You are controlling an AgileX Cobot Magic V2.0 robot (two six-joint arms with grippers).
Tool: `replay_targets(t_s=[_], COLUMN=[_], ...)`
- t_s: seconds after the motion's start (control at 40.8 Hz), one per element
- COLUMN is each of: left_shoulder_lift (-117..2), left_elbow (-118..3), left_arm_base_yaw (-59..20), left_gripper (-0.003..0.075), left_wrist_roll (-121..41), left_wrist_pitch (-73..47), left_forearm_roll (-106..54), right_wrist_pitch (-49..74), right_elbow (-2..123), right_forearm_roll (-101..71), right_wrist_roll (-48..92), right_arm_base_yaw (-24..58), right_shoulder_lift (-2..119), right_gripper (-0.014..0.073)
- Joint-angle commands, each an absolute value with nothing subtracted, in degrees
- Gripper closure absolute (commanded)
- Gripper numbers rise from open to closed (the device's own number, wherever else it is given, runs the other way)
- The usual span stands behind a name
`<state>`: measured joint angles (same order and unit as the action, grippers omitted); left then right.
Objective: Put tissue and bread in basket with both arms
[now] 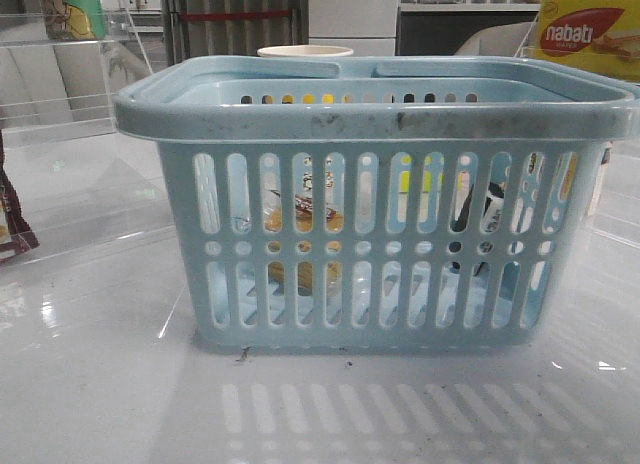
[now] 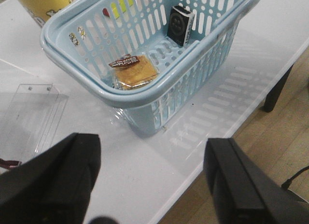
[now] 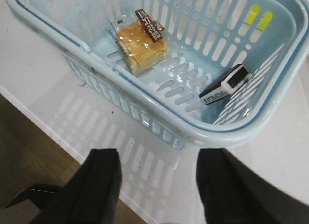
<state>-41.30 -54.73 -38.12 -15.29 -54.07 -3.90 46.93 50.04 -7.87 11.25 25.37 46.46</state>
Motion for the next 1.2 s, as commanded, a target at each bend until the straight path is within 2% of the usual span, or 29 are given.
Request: replay_targets(t_s=[0.0,0.147,0.392,0.808,0.906,1.078,1.176], left_shoulder_lift=[-37.85,-34.76,-34.12,-34.25,-34.25,-34.25,-34.25], left_elbow=[-53.41,-50.1,-47.16,-46.2,-46.2,-46.2,-46.2], left_arm_base_yaw=[-38.61,-38.61,-38.61,-38.61,-38.61,-38.61,-38.61], left_gripper=[0.0213,0.0213,0.0213,0.0217,0.0275,0.0468,0.0566], left_wrist_roll=[-10.52,-2.35,-2.22,-2.22,-2.22,-2.22,-2.22], left_wrist_pitch=[-49.25,-49.74,-48.62,-44.32,-43.79,-43.2,-43.2], left_forearm_roll=[-2.64,4.23,4.61,4.61,4.61,4.61,4.61], right_wrist_pitch=[43.35,42.73,45.73,48.89,49.0,49.04,48.98], right_elbow=[51.57,51.57,51.57,42.66,41.14,40.19,40.19], right_forearm_roll=[-7.65,-7.65,-7.65,-7.65,-7.65,-7.65,-7.65], right_wrist_roll=[11.7,11.7,10.07,9.09,9.09,9.09,9.09], right_arm_base_yaw=[25.21,25.21,25.21,25.21,25.21,25.21,25.21], right_shoulder_lift=[46.19,46.19,45.11,29.32,28.26,28.26,28.26], right_gripper=[0.0132,0.0132,0.0133,0.0209,0.0294,0.0475,0.0545])
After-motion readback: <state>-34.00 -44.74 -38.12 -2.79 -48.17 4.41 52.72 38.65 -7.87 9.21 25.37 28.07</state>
